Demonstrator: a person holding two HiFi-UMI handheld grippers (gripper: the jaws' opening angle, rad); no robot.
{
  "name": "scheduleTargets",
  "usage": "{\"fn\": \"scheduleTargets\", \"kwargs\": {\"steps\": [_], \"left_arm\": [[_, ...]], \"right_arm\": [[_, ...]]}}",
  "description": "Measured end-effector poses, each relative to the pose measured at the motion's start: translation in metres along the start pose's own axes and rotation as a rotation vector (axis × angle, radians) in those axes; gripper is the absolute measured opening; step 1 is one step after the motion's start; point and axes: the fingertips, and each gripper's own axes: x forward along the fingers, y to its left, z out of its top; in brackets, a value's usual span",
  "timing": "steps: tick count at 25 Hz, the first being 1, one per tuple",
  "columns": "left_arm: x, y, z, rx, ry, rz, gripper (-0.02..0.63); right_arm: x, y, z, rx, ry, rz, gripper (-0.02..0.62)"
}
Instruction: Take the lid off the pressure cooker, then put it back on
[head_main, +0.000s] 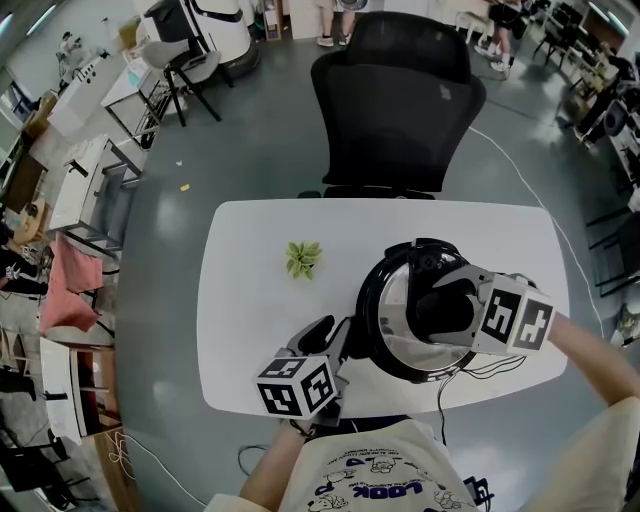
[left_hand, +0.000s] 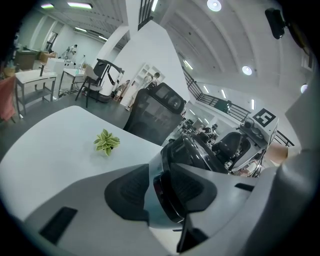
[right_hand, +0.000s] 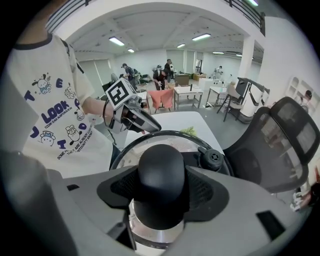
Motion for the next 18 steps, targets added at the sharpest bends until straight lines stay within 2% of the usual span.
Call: {"fn": "scheduleTargets", "kwargs": {"steps": [9, 18], "left_arm": [[-0.006, -0.005, 0.002, 0.000, 0.008, -0.003, 0.146], [-0.002, 0.000, 0.005, -0.003, 0.001, 0.003, 0.146]], "right_arm": [[-0.011, 0.006, -0.001, -0.020, 0.007, -0.001, 0.295], [0.005, -0.002, 0.000, 0.043, 0.012, -0.030, 0.296]]}}
